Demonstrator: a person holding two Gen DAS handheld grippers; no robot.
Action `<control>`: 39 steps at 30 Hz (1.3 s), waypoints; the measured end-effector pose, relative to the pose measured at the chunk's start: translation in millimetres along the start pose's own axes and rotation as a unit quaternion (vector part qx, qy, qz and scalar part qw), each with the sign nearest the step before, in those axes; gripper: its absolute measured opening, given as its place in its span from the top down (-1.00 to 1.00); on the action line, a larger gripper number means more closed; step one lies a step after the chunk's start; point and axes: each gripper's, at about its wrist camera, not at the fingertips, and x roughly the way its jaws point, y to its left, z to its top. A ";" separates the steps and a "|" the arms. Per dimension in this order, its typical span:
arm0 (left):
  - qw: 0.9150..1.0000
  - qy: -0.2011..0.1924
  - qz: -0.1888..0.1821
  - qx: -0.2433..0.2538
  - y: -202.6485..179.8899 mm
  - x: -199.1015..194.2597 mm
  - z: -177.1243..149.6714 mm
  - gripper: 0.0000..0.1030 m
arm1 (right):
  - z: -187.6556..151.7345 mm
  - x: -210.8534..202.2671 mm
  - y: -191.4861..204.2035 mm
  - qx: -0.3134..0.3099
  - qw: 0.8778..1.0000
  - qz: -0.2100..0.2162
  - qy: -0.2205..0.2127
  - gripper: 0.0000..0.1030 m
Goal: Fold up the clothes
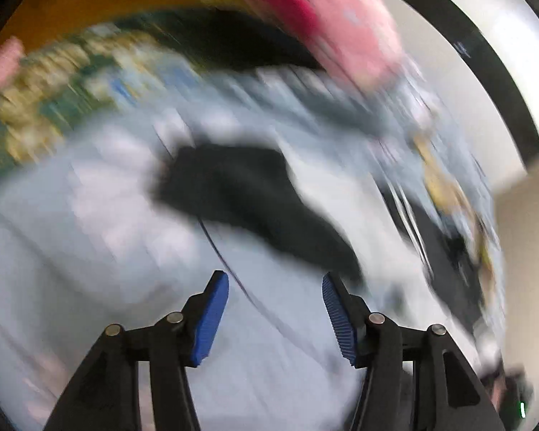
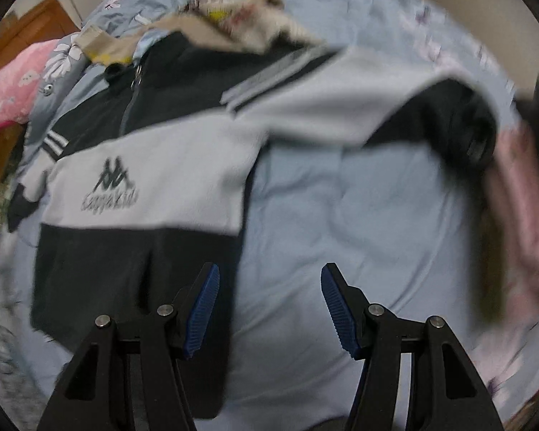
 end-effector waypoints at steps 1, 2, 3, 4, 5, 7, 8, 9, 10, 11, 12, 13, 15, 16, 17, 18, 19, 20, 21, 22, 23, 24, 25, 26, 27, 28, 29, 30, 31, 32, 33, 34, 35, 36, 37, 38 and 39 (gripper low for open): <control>1.000 0.024 -0.010 0.017 -9.9 9.1 -20.9 -0.14 | -7.3 5.7 -0.8 0.011 1.000 0.015 0.011 -0.17; 0.998 0.048 -0.022 0.032 -19.7 18.4 -41.8 -0.14 | -13.4 10.6 -1.9 0.022 0.999 0.028 0.021 -0.17; 0.996 0.069 -0.039 0.041 -28.8 27.5 -61.7 -0.14 | -20.3 15.7 -3.2 0.035 0.998 0.042 0.032 -0.17; 0.994 0.087 -0.054 0.042 -36.0 35.6 -78.3 -0.14 | -26.7 20.2 -4.6 0.047 0.997 0.055 0.041 -0.17; 0.992 0.103 -0.064 0.040 -41.7 43.4 -92.6 -0.14 | -31.9 23.4 -6.2 0.058 0.995 0.066 0.047 -0.17; 0.989 0.123 -0.069 0.033 -48.0 54.9 -112.2 -0.14 | -43.1 31.3 -9.9 0.084 0.991 0.088 0.060 -0.17; 0.989 0.127 -0.068 0.031 -50.7 59.3 -121.2 -0.14 | -47.8 35.6 -11.8 0.097 0.988 0.101 0.069 -0.17; 0.990 0.119 -0.064 0.032 -52.2 59.6 -127.5 -0.15 | -52.6 39.9 -13.6 0.109 0.985 0.113 0.076 -0.17; 0.991 0.112 -0.066 0.029 -52.0 58.2 -130.3 -0.16 | -57.8 44.1 -15.0 0.121 0.982 0.123 0.082 -0.17; 0.991 0.111 -0.071 0.021 -51.0 56.8 -131.6 -0.18 | -63.0 48.4 -16.5 0.133 0.978 0.133 0.088 -0.17; 0.990 0.115 -0.080 0.011 -49.8 55.6 -132.5 -0.19 | -67.5 51.6 -17.6 0.142 0.975 0.142 0.093 -0.17; 0.989 0.119 -0.090 0.001 -48.7 54.4 -133.3 -0.21 | -70.3 52.1 -18.1 0.146 0.974 0.147 0.092 -0.18; 0.986 0.128 -0.106 -0.014 -47.4 51.9 -135.6 -0.21 | -75.8 53.1 -19.0 0.153 0.971 0.159 0.091 -0.18; 0.985 0.133 -0.107 -0.007 -49.7 50.5 -138.6 -0.21 | -78.6 53.7 -19.5 0.157 0.970 0.164 0.090 -0.18; 0.984 0.140 -0.109 -0.001 -52.1 49.9 -142.0 -0.21 | -81.4 54.2 -20.0 0.160 0.968 0.170 0.090 -0.18; 0.982 0.148 -0.115 0.001 -54.3 49.9 -147.5 -0.21 | -84.2 54.7 -20.4 0.164 0.967 0.176 0.089 -0.18; 0.981 0.154 -0.119 0.002 -56.2 50.0 -152.4 -0.21 | -87.0 55.2 -20.9 0.167 0.965 0.181 0.088 -0.18; 0.981 0.155 -0.119 0.004 -57.4 50.1 -155.8 -0.21 | -89.9 55.3 -21.3 0.170 0.963 0.187 0.088 -0.18; 0.981 0.156 -0.119 0.004 -58.1 50.1 -158.8 -0.21 | -92.7 54.8 -21.5 0.173 0.961 0.195 0.089 -0.18; 0.981 0.154 -0.122 0.000 -57.3 49.7 -160.3 -0.18 | -94.1 55.2 -21.7 0.178 0.959 0.202 0.091 -0.18; 0.980 0.151 -0.127 -0.008 -56.0 48.2 -161.1 -0.18 | -95.1 55.9 -21.4 0.181 0.957 0.207 0.091 -0.18; 0.979 0.149 -0.136 -0.018 -54.0 46.8 -162.8 -0.18 | -96.1 56.6 -21.0 0.185 0.955 0.212 0.091 -0.18; 0.978 0.148 -0.142 -0.028 -50.8 46.1 -163.8 -0.18 | -97.1 57.2 -20.7 0.188 0.954 0.217 0.091 -0.18; 0.978 0.147 -0.144 -0.034 -49.3 46.0 -163.5 -0.18 | -98.1 57.9 -20.4 0.191 0.952 0.222 0.091 -0.18; 0.978 0.146 -0.146 -0.040 -47.8 45.8 -163.2 -0.17 | -99.0 58.6 -20.1 0.194 0.950 0.227 0.091 -0.18; 0.977 0.145 -0.147 -0.045 -46.9 45.8 -163.1 -0.13 | -100.0 59.3 -19.8 0.198 0.948 0.232 0.091 -0.18; 0.978 0.142 -0.144 -0.047 -47.3 46.0 -163.7 -0.07 | -101.0 60.0 -19.5 0.201 0.946 0.237 0.091 -0.18; 0.979 0.139 -0.142 -0.047 -47.8 45.2 -164.0 -0.03 | -102.0 60.7 -19.2 0.204 0.944 0.242 0.091 -0.17; 0.980 0.136 -0.139 -0.047 -48.3 44.5 -164.3 0.12 | -103.0 61.4 -18.9 0.207 0.942 0.247 0.091 -0.13; 0.981 0.133 -0.135 -0.047 -48.6 43.9 -164.6 0.38 | -103.9 62.1 -18.6 0.211 0.940 0.251 0.091 -0.08; 0.981 0.130 -0.132 -0.049 -48.2 43.3 -164.9 0.54 | -104.9 62.8 -18.3 0.214 0.938 0.256 0.091 0.11; 0.981 0.129 -0.132 -0.055 -46.3 42.9 -165.2 0.74 | -105.9 63.5 -17.9 0.217 0.936 0.261 0.091 0.25; 0.981 0.127 -0.130 -0.062 -45.0 42.4 -164.9 0.75 | -106.9 64.2 -17.6 0.220 0.934 0.266 0.091 0.32; 0.982 0.125 -0.128 -0.067 -44.3 40.9 -164.1 0.76 | -106.8 63.4 -16.2 0.219 0.933 0.271 0.090 0.54; 0.983 0.119 -0.122 -0.068 -45.3 36.9 -162.2 0.79 | -103.7 58.6 -12.2 0.206 0.936 0.272 0.086 0.74; 0.984 0.113 -0.119 -0.068 -47.0 32.1 -159.8 0.80 | -100.0 53.3 -9.3 0.196 0.939 0.270 0.080 0.77; 0.985 0.105 -0.120 -0.064 -50.5 24.9 -156.3 0.80 | -95.6 46.5 -6.7 0.184 0.943 0.268 0.072 0.80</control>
